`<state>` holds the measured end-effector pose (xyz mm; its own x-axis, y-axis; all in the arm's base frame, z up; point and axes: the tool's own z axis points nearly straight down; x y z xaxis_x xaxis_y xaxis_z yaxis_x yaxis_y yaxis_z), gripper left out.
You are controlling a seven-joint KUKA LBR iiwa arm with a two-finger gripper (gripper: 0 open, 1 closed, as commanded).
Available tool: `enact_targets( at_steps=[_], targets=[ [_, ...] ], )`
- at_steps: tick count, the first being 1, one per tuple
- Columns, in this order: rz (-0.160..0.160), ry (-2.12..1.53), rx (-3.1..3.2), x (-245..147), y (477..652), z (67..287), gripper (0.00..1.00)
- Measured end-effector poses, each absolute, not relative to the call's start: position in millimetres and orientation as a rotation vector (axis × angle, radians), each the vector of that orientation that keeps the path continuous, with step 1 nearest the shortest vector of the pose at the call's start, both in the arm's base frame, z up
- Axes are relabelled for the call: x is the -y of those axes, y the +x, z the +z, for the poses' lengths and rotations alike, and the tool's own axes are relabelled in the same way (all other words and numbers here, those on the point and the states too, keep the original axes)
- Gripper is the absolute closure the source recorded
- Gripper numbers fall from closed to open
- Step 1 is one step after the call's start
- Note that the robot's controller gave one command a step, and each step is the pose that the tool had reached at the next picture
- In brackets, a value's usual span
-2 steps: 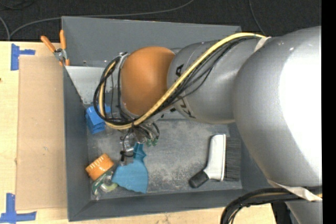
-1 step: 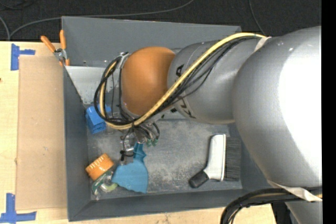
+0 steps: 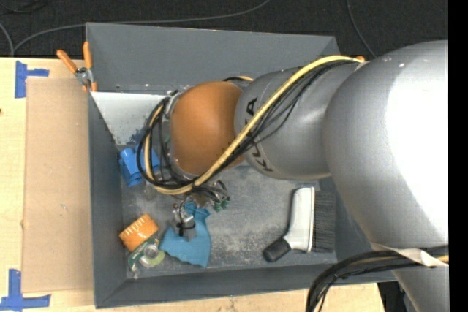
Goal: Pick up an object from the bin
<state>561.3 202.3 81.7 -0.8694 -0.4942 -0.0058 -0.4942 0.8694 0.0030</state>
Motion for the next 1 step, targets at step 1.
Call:
enact_targets(
  at_steps=[1],
  targets=[
    [0.006, -0.415, -3.101, -201.1, 543.1, 75.4, 0.0]
  ],
)
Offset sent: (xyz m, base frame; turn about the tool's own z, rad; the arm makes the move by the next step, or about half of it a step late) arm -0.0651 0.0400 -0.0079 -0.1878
